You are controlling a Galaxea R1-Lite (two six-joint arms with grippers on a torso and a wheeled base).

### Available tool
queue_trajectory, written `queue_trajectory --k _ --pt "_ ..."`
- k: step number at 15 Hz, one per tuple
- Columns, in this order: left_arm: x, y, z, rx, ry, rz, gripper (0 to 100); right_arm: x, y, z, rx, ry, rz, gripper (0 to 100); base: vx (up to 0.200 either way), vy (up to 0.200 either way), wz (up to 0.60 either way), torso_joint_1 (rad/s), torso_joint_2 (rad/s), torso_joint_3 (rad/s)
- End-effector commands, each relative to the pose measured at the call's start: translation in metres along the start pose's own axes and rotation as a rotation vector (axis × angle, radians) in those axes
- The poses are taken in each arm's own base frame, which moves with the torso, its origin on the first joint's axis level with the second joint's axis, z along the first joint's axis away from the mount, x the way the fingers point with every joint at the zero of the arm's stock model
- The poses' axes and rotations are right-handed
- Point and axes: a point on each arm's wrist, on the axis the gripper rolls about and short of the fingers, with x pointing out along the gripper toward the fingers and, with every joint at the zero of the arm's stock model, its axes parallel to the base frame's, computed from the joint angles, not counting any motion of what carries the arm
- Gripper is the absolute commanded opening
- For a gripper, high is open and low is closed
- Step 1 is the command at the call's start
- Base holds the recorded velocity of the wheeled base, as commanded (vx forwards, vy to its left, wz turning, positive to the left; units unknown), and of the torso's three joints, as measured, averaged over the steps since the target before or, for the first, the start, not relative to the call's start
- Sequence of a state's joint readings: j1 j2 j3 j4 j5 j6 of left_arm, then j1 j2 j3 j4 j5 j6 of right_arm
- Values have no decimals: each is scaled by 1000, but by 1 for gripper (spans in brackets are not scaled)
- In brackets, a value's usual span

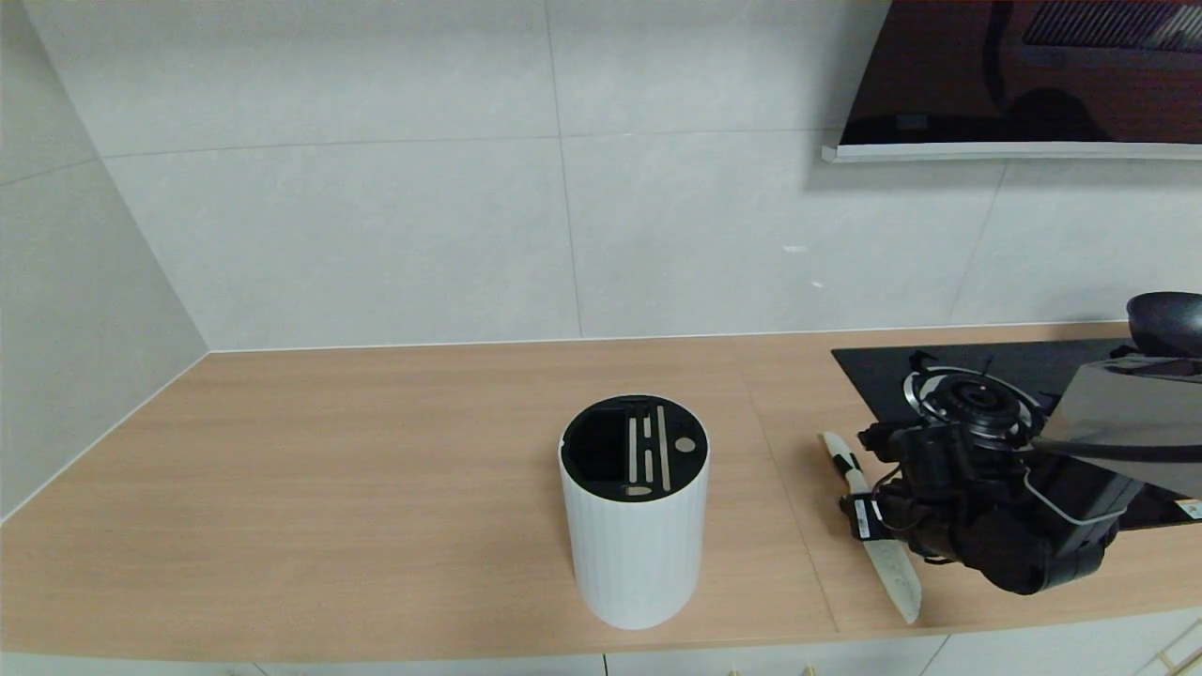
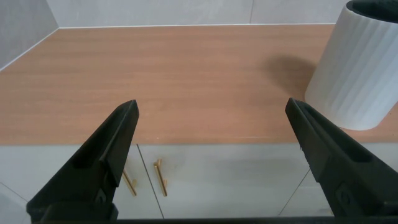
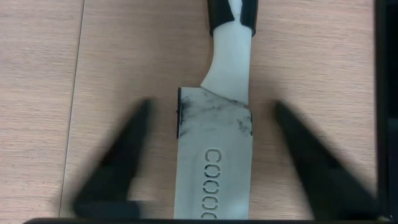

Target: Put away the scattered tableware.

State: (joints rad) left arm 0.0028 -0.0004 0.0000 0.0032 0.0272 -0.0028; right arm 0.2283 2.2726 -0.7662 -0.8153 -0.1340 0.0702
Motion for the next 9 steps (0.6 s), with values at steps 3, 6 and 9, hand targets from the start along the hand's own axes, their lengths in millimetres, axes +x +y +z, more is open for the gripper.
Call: queue_trajectory --k 3,6,9 --pt "0 0 0 0 0 1 100 1 0 -2 -1 5 0 0 0 0 0 0 0 0" --pt "0 0 0 0 0 1 100 -2 0 3 2 -10 -6 0 0 0 0 0 0 0" --pt "0 0 0 0 0 1 100 -26 -1 25 12 -92 -21 0 0 0 0 0 0 0"
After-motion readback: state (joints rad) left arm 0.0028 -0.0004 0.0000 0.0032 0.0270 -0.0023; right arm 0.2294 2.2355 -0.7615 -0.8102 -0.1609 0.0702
